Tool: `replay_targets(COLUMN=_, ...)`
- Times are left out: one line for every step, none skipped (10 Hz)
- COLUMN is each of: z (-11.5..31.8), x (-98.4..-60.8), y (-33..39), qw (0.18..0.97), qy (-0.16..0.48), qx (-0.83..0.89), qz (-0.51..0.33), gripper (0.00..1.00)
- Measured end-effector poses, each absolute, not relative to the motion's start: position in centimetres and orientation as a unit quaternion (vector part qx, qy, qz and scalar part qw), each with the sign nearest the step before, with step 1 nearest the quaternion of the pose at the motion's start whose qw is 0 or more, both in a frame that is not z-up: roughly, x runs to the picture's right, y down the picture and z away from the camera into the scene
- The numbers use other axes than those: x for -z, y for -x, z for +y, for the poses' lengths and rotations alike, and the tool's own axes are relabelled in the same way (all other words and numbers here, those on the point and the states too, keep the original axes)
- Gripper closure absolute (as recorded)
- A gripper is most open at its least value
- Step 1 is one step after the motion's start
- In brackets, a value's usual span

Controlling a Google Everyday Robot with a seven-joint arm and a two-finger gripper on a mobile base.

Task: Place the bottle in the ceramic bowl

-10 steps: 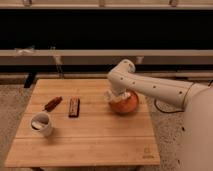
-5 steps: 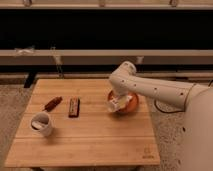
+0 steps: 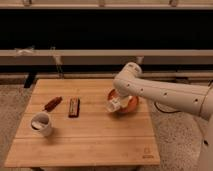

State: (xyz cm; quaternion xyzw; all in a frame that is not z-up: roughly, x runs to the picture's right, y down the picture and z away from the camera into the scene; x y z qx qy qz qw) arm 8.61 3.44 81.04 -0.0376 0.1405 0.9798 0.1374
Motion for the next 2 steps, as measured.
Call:
replay_targets(z=3.46, x=-80.30, y=-8.63, qw=0.135, qy=0.044, qx=-0.980, qz=0.139, gripper=0.20)
replay_targets(z=3.50, x=-79.99, y=-8.59, qw=0.135, qy=0.047, qx=-0.980, qz=0.139, gripper=0.20)
